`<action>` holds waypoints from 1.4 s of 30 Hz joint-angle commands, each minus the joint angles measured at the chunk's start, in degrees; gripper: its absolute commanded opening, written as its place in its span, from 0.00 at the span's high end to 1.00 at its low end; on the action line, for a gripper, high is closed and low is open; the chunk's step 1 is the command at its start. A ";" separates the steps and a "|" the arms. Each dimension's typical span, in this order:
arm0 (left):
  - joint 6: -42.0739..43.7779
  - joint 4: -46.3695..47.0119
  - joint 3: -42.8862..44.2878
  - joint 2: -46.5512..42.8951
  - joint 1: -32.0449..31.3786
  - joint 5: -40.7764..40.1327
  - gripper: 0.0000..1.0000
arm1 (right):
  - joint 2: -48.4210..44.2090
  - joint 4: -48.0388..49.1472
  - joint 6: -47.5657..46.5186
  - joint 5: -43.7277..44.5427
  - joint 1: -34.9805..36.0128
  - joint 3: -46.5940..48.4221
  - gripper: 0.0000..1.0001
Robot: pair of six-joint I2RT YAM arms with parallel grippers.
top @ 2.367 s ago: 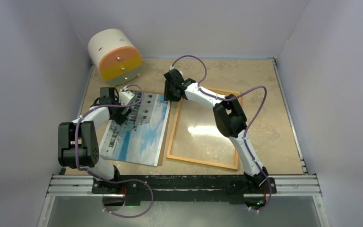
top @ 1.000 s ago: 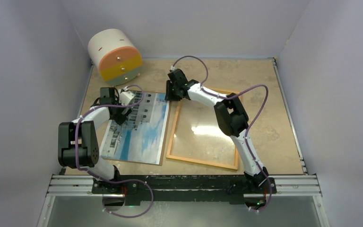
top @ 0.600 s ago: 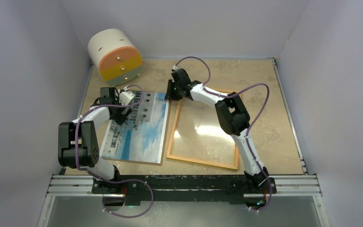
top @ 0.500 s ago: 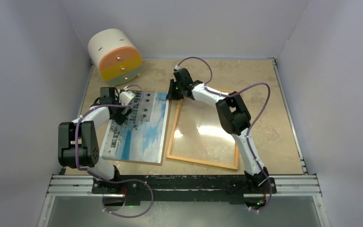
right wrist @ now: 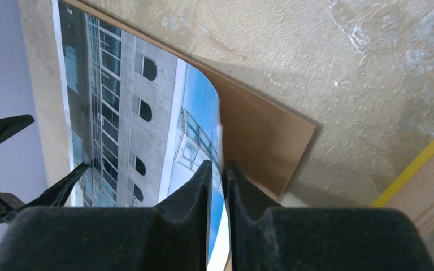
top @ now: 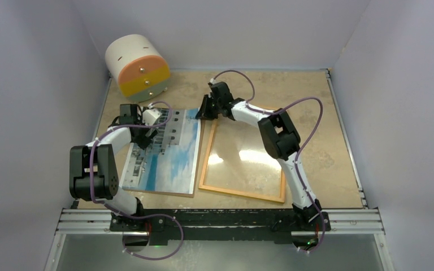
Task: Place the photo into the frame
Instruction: Pick up the photo at the center of the board, then turn over the photo from the photo frame.
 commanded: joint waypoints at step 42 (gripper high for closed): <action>-6.11 -25.47 21.95 -3.29 2.43 14.68 0.04 | -51.44 -43.71 -27.56 18.33 -17.94 22.34 1.00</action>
